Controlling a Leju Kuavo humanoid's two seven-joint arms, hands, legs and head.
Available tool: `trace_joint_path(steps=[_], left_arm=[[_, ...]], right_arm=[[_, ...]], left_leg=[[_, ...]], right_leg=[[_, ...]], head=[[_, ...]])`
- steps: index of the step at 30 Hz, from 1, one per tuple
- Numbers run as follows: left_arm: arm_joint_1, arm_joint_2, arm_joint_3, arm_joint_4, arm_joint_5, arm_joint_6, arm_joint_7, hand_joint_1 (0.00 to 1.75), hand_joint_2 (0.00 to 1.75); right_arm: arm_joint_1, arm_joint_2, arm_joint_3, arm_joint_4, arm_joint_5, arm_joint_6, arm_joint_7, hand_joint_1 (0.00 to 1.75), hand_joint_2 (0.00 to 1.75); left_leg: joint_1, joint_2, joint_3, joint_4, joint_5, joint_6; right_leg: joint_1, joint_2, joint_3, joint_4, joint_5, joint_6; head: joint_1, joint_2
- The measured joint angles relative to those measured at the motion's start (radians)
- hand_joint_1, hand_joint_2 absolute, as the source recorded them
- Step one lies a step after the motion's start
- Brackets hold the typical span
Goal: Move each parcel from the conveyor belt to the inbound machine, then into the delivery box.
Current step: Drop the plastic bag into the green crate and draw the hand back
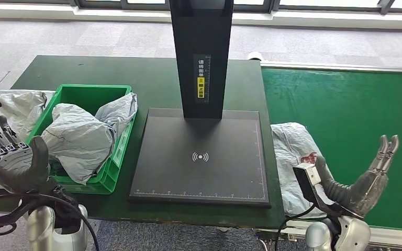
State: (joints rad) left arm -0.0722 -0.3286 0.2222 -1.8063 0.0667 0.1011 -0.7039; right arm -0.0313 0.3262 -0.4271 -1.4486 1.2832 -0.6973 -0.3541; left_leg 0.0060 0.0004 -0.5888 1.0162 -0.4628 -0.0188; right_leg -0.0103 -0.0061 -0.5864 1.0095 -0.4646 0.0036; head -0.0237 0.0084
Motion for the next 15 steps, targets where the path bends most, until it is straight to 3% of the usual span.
trace_joint_path(steps=[7, 15], left_arm=[[0.021, 0.001, -0.072, -0.025, -0.034, -0.077, 0.0, 0.0, 1.75], [0.022, 0.002, -0.127, -0.025, -0.086, -0.085, 0.0, 0.0, 1.75]], right_arm=[[-0.087, -0.001, -0.169, 0.219, 0.094, 0.0, 0.071, 0.0, 1.75], [-0.164, -0.05, -0.219, 0.492, 0.114, 0.0, 0.168, 0.0, 1.75]], left_leg=[[0.0, 0.0, 0.0, 0.0, 0.0, 0.0], [0.0, 0.0, 0.0, 0.0, 0.0, 0.0]], right_leg=[[0.0, 0.0, 0.0, 0.0, 0.0, 0.0], [0.0, 0.0, 0.0, 0.0, 0.0, 0.0]], head=[[0.0, 0.0], [0.0, 0.0]])
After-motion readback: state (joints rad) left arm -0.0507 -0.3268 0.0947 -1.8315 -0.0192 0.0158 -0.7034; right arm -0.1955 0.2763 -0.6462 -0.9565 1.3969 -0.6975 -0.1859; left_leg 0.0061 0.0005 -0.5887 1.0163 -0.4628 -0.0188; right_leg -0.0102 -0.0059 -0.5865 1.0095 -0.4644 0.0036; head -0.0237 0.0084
